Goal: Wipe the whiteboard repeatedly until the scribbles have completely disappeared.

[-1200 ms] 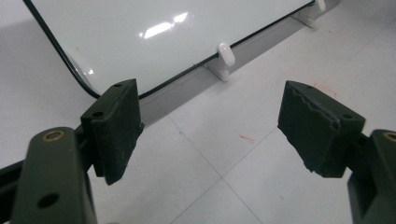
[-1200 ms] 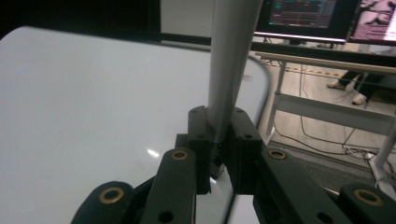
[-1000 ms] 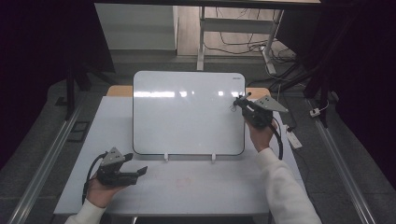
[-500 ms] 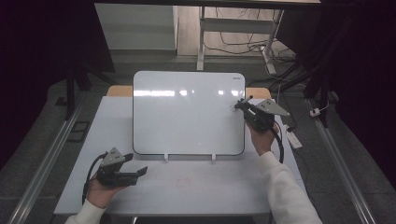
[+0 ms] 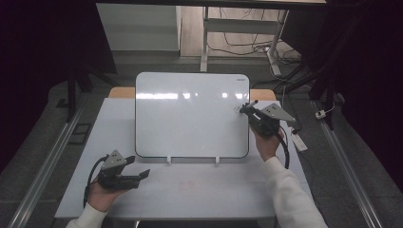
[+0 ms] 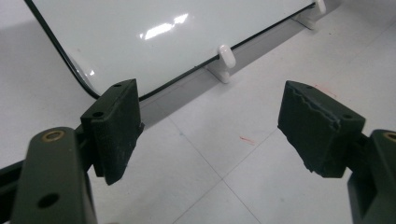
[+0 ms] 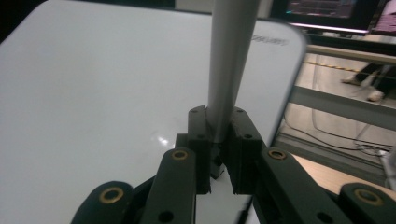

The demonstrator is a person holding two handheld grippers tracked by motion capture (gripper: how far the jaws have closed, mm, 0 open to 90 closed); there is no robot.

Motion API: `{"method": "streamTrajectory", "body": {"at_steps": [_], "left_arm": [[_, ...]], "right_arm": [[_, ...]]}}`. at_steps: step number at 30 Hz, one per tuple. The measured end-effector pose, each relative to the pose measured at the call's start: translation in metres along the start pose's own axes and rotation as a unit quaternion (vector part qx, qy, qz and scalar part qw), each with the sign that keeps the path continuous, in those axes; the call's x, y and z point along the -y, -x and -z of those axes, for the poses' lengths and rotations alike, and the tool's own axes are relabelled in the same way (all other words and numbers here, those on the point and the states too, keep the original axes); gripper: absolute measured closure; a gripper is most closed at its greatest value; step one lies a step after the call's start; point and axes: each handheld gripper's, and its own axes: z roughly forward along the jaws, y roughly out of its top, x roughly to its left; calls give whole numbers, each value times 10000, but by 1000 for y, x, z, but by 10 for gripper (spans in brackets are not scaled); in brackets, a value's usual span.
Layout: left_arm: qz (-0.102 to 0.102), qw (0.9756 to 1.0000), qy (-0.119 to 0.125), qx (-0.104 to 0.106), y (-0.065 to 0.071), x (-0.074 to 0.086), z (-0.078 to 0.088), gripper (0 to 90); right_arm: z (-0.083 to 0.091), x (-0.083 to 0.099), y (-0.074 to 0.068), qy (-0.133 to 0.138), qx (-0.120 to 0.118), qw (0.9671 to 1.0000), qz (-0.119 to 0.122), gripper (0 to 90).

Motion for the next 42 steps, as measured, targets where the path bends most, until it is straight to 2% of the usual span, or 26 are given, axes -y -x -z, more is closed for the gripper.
{"method": "streamTrajectory", "body": {"at_steps": [2, 3, 5, 10, 12, 15, 18, 20, 24, 25, 26, 28, 31, 32, 34, 37, 39, 42], "left_arm": [[-9, 10000, -13, -1, 0, 0, -1, 219], [-16, 10000, -24, 0, 0, 0, -1, 219], [-25, 10000, -21, 5, 1, 0, -1, 218], [-9, 10000, 6, -7, 0, 0, 1, 218], [-9, 10000, -3, -2, -1, 0, 0, 218], [-2, 10000, 1, 5, -1, 0, 0, 218], [-18, 10000, 7, 2, 0, 0, 1, 218], [-17, 10000, 10, 3, 0, 0, 1, 218], [-9, 10000, 16, -3, 0, 0, 1, 218], [-6, 10000, 17, -3, 0, 0, 1, 218], [-6, 10000, 11, -5, -1, 0, 1, 218], [-1, 10000, 1, 0, -1, 0, 0, 218], [-13, 10000, 1, 3, 0, 0, 0, 218], [-18, 10000, 7, 2, 0, 0, 1, 218], [-13, 10000, 17, 0, 0, 0, 1, 218], [-4, 10000, 17, -2, -1, 0, 1, 218], [-1, 10000, 4, 3, -1, 0, 0, 218], [-7, 10000, -1, 6, 0, 0, 0, 218]], "right_arm": [[-2, 2, -9, -54, -208, 9998, 35, 808], [-4, 2, -14, -96, -277, 9995, 131, 808], [-8, 0, -19, -91, -257, 9992, 295, 808], [-14, -12, 1, 116, 131, 9998, 57, 808], [-14, -13, 3, 127, 139, 9998, -17, 808], [-13, -8, -7, 44, -111, 9999, 11, 808], [-12, -2, -19, -56, -284, 9994, 164, 808], [-13, -5, -17, -37, -203, 9995, 219, 808], [-16, -13, -2, 104, 50, 9999, 41, 807], [-17, -12, -2, 114, 48, 9999, -26, 807], [-17, -11, -4, 101, 3, 9999, 9, 807], [-17, -8, -14, 34, -203, 9998, 70, 807], [-16, -5, -23, -36, -297, 9992, 271, 807], [-16, -5, -21, -28, -300, 9993, 217, 808], [-16, -8, -14, 21, -129, 9998, 157, 808], [-14, -10, -4, 96, 8, 10000, 25, 808], [-13, -9, -5, 88, -1, 10000, 26, 808], [-14, -6, -14, 20, -200, 9998, 61, 808]]}}
